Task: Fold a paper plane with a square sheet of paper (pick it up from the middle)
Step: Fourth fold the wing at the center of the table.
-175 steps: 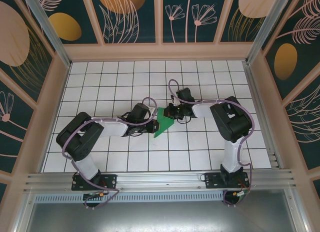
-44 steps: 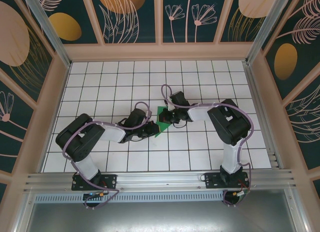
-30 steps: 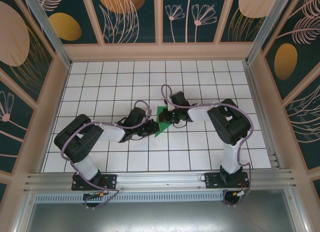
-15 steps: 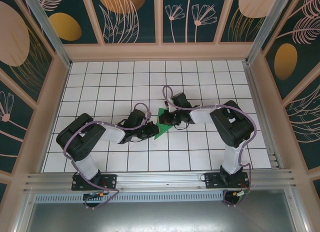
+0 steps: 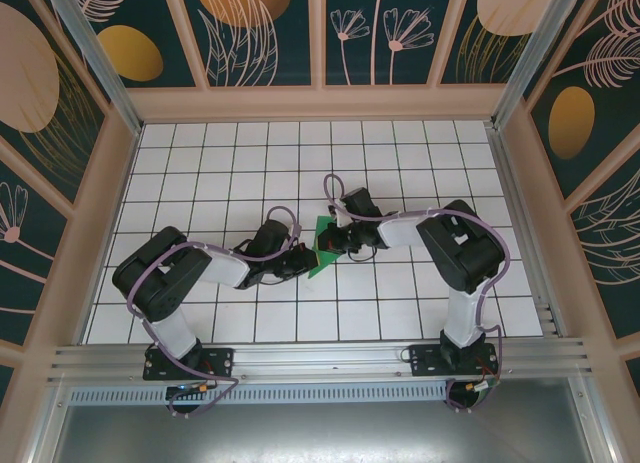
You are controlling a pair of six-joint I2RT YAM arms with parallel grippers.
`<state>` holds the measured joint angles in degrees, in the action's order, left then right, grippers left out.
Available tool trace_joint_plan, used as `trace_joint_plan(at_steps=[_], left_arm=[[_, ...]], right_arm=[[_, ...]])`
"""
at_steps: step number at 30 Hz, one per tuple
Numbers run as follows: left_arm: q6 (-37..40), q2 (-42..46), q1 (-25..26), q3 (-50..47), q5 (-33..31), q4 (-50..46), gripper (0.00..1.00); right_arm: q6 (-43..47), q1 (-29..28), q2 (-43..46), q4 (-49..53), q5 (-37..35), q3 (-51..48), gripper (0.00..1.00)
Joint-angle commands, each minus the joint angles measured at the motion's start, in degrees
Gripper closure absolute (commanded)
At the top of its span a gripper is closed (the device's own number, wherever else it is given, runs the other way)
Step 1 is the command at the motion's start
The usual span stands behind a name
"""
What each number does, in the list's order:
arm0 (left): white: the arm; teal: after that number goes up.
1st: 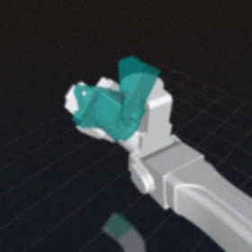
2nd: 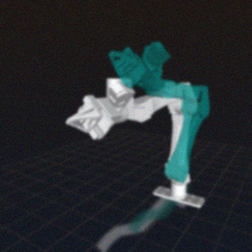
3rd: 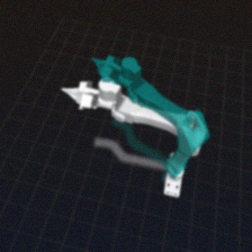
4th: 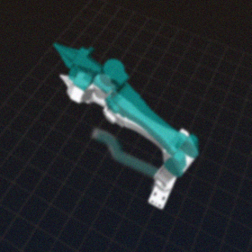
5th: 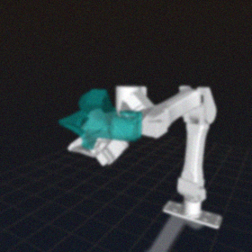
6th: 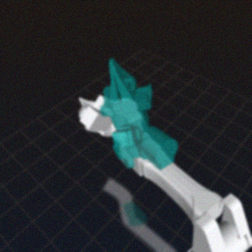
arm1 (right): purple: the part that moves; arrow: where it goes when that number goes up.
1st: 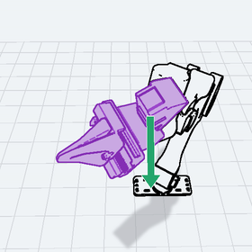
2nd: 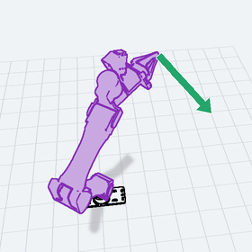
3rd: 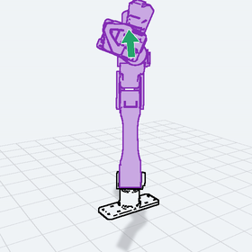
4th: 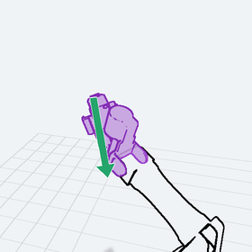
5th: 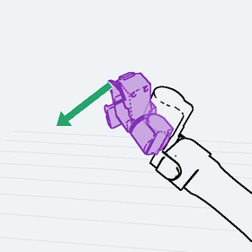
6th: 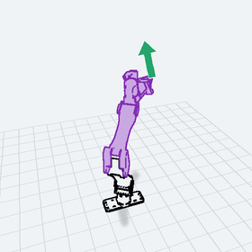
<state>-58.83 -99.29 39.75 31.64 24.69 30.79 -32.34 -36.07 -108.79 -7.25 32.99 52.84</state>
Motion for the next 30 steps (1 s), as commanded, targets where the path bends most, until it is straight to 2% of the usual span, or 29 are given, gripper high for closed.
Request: trace_joint_plan(at_steps=[1,9,22,27,30], left_arm=[[-0.07,0.30,0.58,-1.80,1.47,-2.15,0.91],[0.73,3.67,1.83,-4.31,-0.15,-8.38,1.00],[5.01,10.13,2.89,-3.78,-0.84,-14.76,1.00],[6.25,14.83,2.80,-1.02,-5.13,-13.84,1.00],[6.47,14.42,2.74,1.27,-7.28,-12.95,1.00]], right_arm=[[-0.36,-0.40,-3.07,3.34,-3.34,0.43,0.95],[-0.53,-0.21,-3.84,4.17,-4.50,1.03,0.95],[-0.18,-0.21,-4.40,5.22,-5.46,1.41,0.95],[-0.09,-0.15,-4.25,5.43,-5.66,1.56,0.95],[-0.16,-0.16,-4.28,5.49,-5.65,1.59,0.95]])
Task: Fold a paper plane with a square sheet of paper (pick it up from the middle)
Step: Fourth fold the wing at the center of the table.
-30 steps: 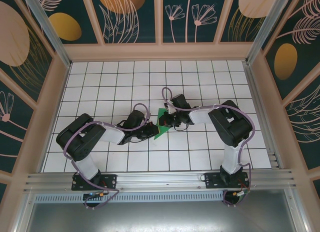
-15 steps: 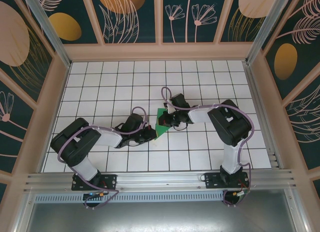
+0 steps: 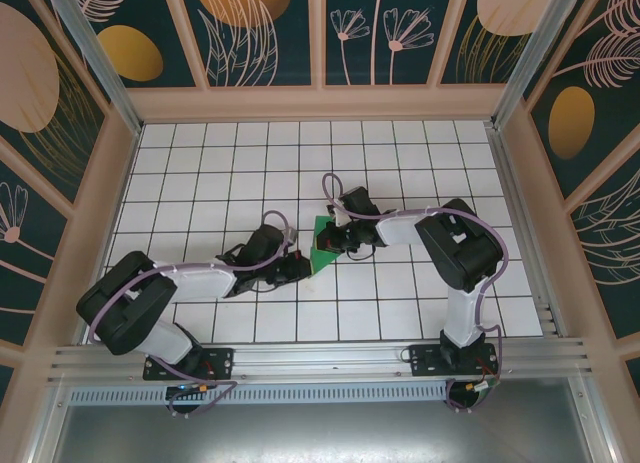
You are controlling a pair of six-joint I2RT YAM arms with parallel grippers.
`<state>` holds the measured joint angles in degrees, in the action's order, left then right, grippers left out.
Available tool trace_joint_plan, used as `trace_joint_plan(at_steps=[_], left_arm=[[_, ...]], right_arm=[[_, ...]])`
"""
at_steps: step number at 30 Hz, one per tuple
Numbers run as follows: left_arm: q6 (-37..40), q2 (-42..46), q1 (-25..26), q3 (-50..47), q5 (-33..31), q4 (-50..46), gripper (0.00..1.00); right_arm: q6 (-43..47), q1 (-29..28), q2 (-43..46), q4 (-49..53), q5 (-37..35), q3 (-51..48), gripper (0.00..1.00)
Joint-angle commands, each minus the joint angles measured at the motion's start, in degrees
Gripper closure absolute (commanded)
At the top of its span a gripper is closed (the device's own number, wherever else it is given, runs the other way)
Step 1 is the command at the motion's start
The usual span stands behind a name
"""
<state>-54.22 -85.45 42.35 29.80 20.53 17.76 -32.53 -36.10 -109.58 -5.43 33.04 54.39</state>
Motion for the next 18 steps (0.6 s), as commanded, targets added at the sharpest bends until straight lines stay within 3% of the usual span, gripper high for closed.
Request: trace_joint_plan(at_steps=[1,8,18], left_arm=[[1.98,-0.13,0.19,3.81,-3.60,0.14,1.00],[2.95,-9.02,0.19,9.45,-5.08,-1.40,1.00],[2.49,-11.80,0.19,7.64,-4.19,-0.92,1.00]], right_arm=[[0.03,-0.20,-3.47,3.67,-5.70,0.03,0.95],[0.02,-0.15,-3.47,3.75,-5.61,-0.21,0.96],[0.19,-0.18,-3.35,4.13,-5.94,-0.22,0.97]])
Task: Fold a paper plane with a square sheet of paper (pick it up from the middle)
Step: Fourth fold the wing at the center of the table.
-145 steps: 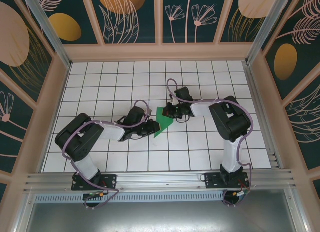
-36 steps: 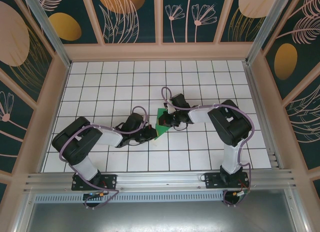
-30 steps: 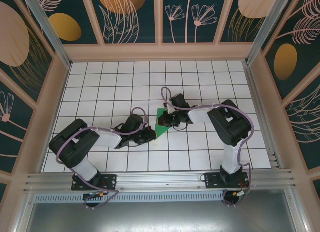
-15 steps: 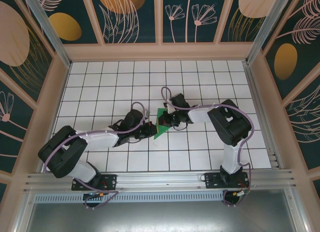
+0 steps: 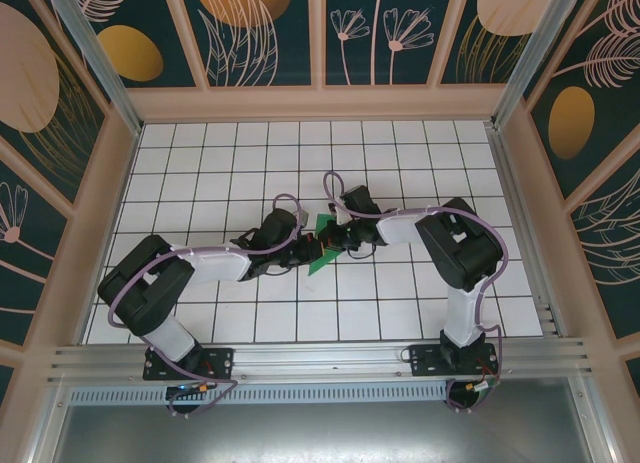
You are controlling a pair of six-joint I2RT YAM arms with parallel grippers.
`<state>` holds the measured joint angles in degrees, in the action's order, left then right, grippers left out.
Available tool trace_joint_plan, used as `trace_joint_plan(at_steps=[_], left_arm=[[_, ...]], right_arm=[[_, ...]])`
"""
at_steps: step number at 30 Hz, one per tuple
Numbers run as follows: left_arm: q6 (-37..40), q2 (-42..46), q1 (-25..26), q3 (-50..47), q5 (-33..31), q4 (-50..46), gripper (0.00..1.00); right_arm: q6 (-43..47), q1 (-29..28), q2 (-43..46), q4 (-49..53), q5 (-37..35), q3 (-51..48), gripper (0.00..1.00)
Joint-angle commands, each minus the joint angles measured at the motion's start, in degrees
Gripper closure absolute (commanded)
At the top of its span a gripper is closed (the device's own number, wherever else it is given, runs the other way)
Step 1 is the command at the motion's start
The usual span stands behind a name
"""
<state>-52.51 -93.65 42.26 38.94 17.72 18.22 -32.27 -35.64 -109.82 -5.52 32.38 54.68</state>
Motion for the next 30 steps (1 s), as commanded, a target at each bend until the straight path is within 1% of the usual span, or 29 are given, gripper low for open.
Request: trace_joint_plan(at_steps=[1,8,11,17,21,26,30], left_arm=[[0.73,-2.94,0.23,-1.95,-1.39,-1.08,1.00],[0.53,2.96,0.27,-3.86,-2.32,-0.08,1.00],[0.76,3.39,0.22,-3.52,-2.27,0.09,1.00],[1.51,-1.10,0.28,-1.03,-1.88,0.22,1.00],[2.14,-3.00,0.24,0.34,-3.14,-0.28,1.00],[1.47,-4.22,0.28,-0.86,-2.69,0.59,1.00],[1.85,-6.33,0.27,-1.97,-0.93,0.43,1.00]], right_arm=[[-0.12,-0.63,-3.07,4.23,-5.27,-0.50,0.97],[-0.60,-0.38,-3.24,4.14,-5.66,-0.47,0.97],[-0.69,-0.31,-3.33,4.19,-5.63,-0.36,0.97],[-0.69,-0.30,-3.36,4.19,-5.57,-0.52,0.97],[-0.69,-0.26,-3.34,4.12,-5.48,-0.57,0.97],[-0.69,-0.31,-3.13,4.21,-5.57,-0.63,0.97],[-0.73,-0.26,-3.34,4.17,-5.66,-0.73,0.97]])
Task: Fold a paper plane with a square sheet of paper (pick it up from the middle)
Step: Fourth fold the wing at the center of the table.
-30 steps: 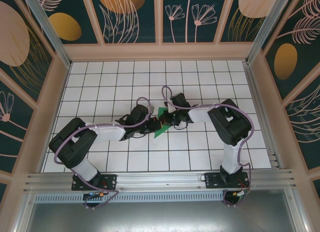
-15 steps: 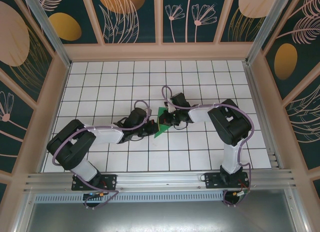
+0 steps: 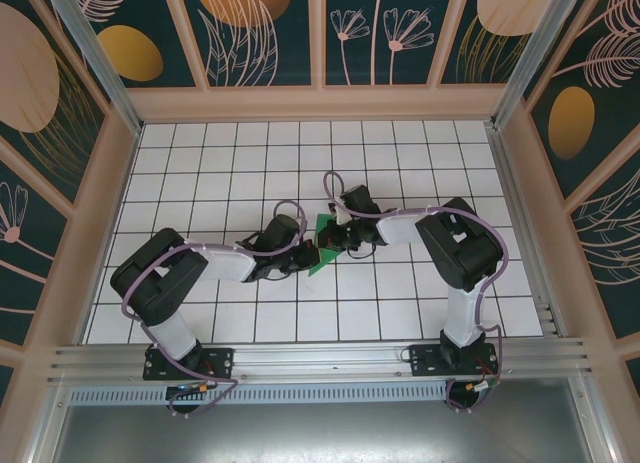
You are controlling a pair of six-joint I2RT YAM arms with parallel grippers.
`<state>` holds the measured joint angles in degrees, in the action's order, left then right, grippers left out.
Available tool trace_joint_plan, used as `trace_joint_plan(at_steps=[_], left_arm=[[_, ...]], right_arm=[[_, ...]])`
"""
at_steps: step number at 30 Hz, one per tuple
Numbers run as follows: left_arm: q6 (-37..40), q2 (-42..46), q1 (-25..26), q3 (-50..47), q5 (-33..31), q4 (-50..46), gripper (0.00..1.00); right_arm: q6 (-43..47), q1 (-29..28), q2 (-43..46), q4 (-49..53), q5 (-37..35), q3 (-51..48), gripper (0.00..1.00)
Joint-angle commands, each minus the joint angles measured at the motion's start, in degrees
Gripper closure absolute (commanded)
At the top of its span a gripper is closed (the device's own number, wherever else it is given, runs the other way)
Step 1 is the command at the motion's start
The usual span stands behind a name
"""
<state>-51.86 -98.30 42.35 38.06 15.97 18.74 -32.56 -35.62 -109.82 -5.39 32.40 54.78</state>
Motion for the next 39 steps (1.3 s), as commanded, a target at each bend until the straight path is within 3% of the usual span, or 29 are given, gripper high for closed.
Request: trace_joint_plan(at_steps=[1,14,18,25,39], left_arm=[[1.37,-1.78,0.18,-1.43,1.27,-0.26,1.00],[3.33,6.10,1.94,-8.66,4.86,-6.60,1.00],[3.70,9.41,1.93,-9.50,2.23,-8.22,1.00],[-0.07,16.95,1.94,-9.67,-3.33,1.95,1.00],[-1.16,2.95,1.95,-5.98,-3.06,5.13,1.00]], right_arm=[[-0.49,-0.32,-3.42,4.00,-5.68,-0.93,0.97],[-0.23,-0.33,-3.83,5.01,-6.48,-0.46,0.97],[-0.24,-0.30,-3.95,5.03,-6.55,-0.41,0.97],[-0.50,-0.33,-4.24,4.99,-5.95,-0.29,0.98],[0.04,-0.28,-1.64,3.20,-3.33,0.57,0.97]])
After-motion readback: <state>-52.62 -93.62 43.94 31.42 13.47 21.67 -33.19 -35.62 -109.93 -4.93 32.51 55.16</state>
